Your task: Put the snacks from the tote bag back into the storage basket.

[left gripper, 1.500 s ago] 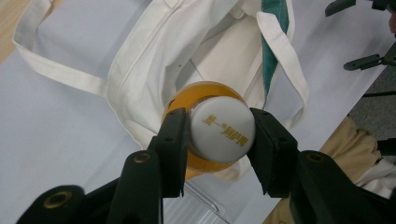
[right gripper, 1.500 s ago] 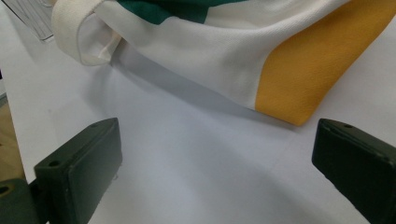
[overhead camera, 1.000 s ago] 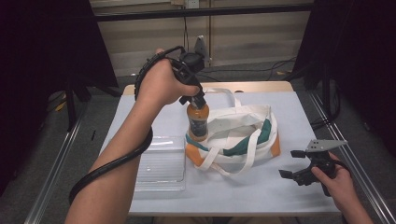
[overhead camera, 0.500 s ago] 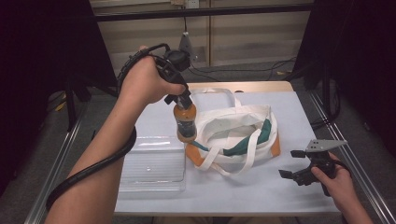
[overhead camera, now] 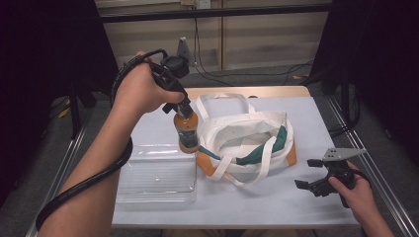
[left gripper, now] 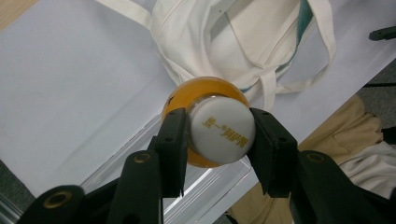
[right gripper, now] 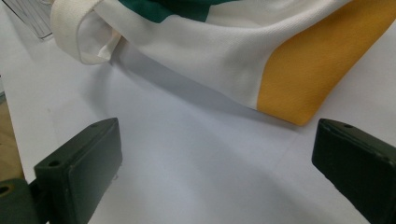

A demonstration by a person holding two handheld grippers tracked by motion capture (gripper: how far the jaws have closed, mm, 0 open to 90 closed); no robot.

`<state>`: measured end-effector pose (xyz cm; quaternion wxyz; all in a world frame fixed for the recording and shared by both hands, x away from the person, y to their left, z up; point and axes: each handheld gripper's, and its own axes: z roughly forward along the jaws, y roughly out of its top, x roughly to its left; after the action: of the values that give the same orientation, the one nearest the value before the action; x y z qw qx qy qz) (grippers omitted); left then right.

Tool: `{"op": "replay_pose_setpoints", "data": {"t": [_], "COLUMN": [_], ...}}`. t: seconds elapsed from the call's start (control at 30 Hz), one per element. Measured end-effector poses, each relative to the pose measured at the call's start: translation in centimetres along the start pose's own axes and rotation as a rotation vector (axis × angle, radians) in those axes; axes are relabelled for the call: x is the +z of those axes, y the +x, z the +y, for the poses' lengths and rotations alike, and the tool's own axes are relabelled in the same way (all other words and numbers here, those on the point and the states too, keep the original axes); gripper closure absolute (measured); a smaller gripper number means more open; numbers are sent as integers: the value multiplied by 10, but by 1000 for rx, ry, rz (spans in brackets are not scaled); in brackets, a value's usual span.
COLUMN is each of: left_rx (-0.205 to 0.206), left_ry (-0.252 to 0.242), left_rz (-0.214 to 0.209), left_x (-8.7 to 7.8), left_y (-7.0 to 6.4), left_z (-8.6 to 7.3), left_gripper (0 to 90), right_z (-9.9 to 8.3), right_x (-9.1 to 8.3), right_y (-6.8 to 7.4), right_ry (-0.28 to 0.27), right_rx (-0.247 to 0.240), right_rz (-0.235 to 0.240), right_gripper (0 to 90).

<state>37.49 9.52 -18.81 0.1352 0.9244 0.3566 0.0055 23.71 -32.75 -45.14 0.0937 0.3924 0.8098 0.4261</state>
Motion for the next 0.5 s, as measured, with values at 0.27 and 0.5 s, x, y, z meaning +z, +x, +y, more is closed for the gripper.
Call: {"op": "replay_pose_setpoints", "data": {"t": [0.27,0.5], "left_rx": [-27,-36], "left_ry": [5,10], "left_rz": [-3,-7], "left_x": [-1,4], "left_y": [5,11], "left_z": [-9,-17], "left_gripper": [592,591], "right_z": [0,0], "right_x": [0,1], "right_y": [0,1], "right_ry": [-1,2], "right_rx": [-1,-2], "right_rz": [2,2], "right_gripper": [14,14]}}
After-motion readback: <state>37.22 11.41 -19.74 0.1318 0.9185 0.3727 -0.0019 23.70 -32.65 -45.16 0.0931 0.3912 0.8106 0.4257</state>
